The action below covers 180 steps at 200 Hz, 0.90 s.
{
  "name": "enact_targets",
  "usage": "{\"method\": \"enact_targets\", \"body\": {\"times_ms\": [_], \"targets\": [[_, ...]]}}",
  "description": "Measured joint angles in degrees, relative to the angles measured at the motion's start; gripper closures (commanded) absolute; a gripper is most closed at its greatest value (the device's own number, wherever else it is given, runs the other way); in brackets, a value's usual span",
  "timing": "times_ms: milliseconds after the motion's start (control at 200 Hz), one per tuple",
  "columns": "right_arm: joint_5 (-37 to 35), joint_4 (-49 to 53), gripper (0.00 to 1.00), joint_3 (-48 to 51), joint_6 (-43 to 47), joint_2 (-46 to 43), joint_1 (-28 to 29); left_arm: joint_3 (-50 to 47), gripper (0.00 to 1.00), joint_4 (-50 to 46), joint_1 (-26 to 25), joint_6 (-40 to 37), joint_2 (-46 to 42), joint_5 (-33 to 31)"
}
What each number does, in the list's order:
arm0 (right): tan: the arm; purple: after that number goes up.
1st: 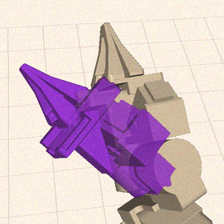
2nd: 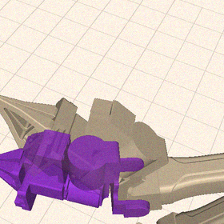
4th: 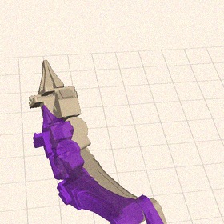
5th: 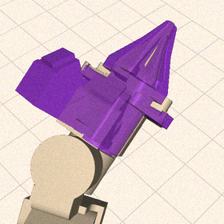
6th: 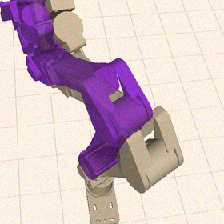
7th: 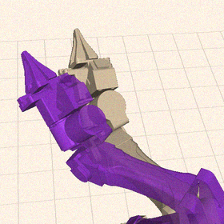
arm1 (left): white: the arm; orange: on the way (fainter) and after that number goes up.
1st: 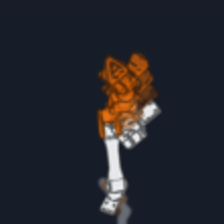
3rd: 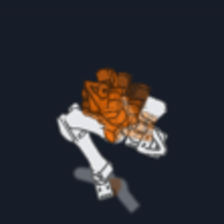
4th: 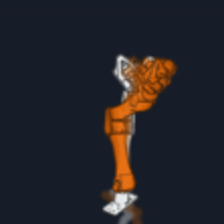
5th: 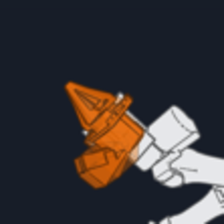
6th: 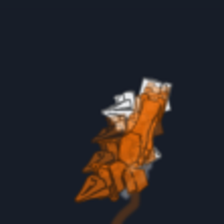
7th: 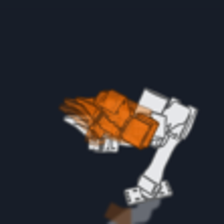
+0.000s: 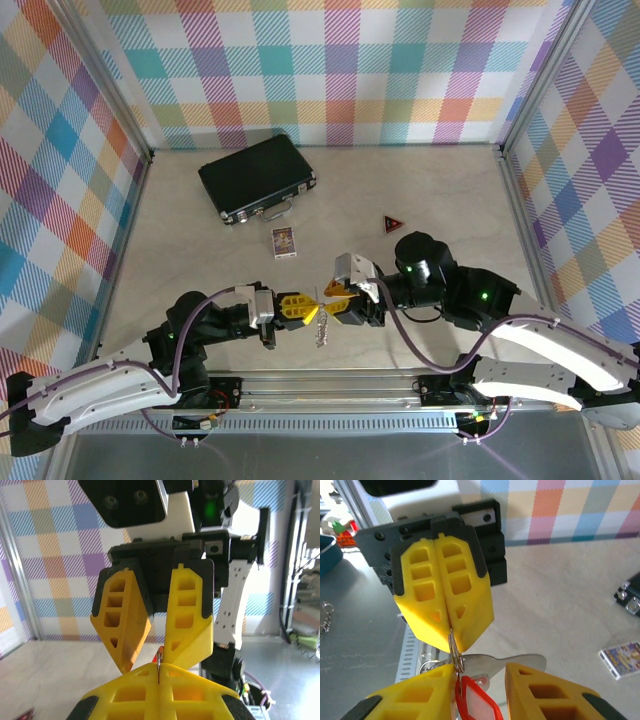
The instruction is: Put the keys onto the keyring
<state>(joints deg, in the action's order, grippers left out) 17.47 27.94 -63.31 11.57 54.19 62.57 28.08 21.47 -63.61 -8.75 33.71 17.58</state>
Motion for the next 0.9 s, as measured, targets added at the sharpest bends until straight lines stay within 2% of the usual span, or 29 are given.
{"method": "enact_targets", "body": {"times_ms": [235, 575, 720, 900], "targets": [[3.45, -2.67, 0.71, 0.76, -0.57, -0.74, -0.33, -0.63, 1.0, 4.59, 0.0, 1.9, 1.18, 2.16], [6.4, -3.72, 1.0, 2.14, -1.18, -0.85, -0.31, -0.63, 1.0, 5.27, 0.0, 2.27, 1.36, 2.4], [5.57, -2.75, 1.0, 1.9, -0.2, -0.7, -0.31, -0.63, 1.0, 3.41, 0.0, 1.57, 0.76, 1.64], [3.34, 3.34, 1.0, -1.66, 1.68, 2.4, -0.31, 0.72, 0.85, -4.31, 0.0, -1.99, -0.26, -1.4]]}}
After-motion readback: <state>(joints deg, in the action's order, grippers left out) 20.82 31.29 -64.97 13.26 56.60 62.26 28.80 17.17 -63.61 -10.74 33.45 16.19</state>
